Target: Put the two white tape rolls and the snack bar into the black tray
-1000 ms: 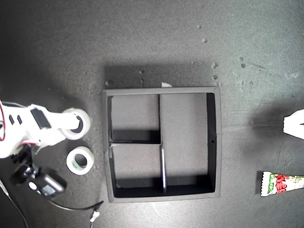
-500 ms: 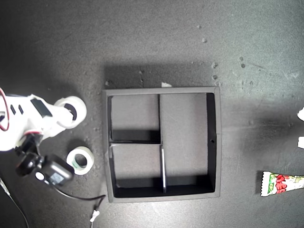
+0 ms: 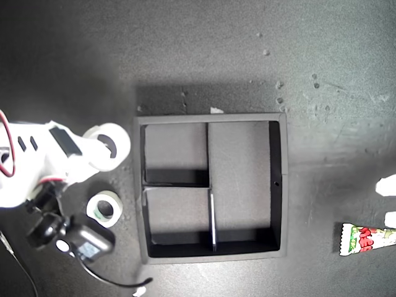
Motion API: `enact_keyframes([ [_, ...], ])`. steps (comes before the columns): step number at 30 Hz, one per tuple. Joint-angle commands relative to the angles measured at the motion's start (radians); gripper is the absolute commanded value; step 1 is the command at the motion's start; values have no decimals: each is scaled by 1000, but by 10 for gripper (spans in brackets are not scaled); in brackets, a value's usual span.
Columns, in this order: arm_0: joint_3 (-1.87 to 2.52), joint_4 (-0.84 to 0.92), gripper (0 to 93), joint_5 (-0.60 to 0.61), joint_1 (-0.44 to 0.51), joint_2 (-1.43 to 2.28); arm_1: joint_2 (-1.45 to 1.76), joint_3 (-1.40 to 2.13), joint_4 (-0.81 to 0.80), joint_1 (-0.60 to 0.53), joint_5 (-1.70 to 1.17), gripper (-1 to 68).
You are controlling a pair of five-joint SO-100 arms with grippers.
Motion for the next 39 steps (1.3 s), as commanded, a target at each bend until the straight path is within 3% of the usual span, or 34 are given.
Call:
enact_keyframes([
  [1,-181,43,15,29,-15,-58,-20,-18,9,-100,245,209],
  [8,-554,166,16,54,-2,-357,-110,43,-25,-281,577,227],
  [13,-716,229,17,44,3,-531,-218,-58,95,-351,721,249],
  [17,-811,285,19,23,20,-617,-249,-57,97,-387,787,256],
  [39,-939,357,91,-40,66,-753,-282,-46,127,-402,851,269],
])
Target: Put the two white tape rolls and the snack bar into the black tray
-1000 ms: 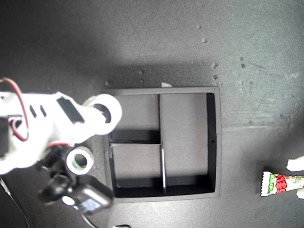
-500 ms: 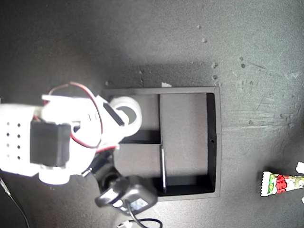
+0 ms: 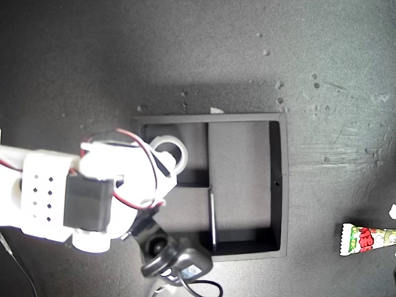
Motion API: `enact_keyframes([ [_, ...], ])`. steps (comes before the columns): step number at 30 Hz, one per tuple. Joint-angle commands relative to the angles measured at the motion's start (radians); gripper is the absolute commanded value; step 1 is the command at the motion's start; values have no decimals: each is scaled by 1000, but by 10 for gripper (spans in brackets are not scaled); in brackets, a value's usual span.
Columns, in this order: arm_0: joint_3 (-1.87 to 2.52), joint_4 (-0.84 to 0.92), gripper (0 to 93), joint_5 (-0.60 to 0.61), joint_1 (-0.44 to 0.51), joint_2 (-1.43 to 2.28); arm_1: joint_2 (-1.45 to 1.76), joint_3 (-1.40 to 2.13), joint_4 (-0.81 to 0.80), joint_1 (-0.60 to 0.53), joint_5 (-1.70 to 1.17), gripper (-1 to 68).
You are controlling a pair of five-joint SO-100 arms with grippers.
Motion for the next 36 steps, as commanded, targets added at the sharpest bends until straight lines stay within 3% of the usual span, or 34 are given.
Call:
enact_keyframes([
  [1,-80,52,91,-20,2,17,2,-28,-17,-6,-2,270],
  [14,-183,222,79,-18,-38,114,-55,95,-242,-141,178,257],
  [22,-181,307,77,-5,-91,281,-140,129,-276,-126,184,245],
  [25,-173,330,75,0,-94,330,-141,216,-371,-121,176,234],
  [28,-149,331,73,-3,-83,360,-141,305,-466,-117,183,183],
  [32,-126,331,71,-6,-60,365,-140,331,-466,-94,176,71],
  [36,-104,331,70,-9,-41,353,-127,232,-321,-66,175,4],
])
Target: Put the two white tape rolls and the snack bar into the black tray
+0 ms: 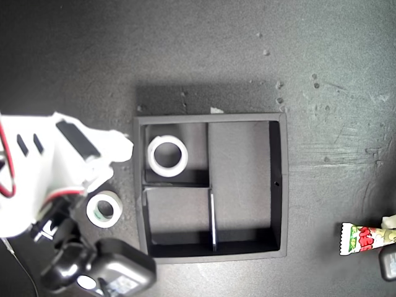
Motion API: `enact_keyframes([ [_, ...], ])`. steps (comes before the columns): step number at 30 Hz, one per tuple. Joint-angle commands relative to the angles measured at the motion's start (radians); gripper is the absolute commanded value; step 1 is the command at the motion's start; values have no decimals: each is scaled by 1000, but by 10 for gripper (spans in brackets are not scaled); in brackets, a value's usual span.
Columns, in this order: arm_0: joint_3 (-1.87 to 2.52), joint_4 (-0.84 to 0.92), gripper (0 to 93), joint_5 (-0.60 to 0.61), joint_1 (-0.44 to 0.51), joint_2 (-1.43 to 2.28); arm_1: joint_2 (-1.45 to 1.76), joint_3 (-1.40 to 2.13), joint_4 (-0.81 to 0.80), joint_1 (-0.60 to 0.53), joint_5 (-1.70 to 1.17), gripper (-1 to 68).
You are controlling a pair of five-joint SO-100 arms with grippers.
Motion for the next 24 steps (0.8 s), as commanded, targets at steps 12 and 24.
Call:
enact_keyframes([
  [12,230,-95,70,-29,60,149,26,-434,443,255,-425,-2],
  [24,709,-304,67,-186,150,439,129,-486,621,534,-299,-3],
])
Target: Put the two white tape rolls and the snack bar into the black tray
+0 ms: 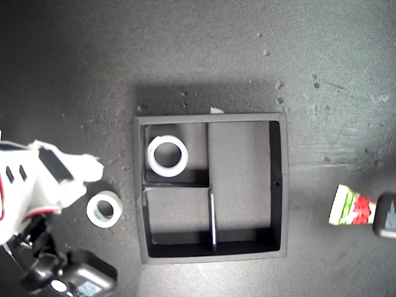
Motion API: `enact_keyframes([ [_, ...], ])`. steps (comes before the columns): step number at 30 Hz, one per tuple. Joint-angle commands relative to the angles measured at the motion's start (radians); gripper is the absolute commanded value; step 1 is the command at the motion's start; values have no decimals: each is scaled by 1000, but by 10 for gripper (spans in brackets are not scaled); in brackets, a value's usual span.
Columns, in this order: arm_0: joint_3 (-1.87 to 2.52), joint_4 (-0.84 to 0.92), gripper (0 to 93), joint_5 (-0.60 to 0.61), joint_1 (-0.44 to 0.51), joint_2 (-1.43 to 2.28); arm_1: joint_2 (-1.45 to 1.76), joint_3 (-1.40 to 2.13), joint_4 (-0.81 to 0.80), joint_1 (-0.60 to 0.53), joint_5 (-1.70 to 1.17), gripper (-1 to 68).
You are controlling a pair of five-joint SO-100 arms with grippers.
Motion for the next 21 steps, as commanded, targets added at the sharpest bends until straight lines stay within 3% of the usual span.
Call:
enact_keyframes([
  [1,81,-55,67,-60,32,71,121,61,-60,74,-262,-3],
  [5,161,-106,65,-106,74,83,186,198,-129,164,-126,-3],
  [13,321,-170,64,-169,141,138,184,156,-155,324,-229,-4],
  [17,376,-172,63,-193,172,210,176,86,-275,446,-732,-5],
  [21,402,-175,63,-210,196,242,170,-8,-285,483,-1250,-5],
])
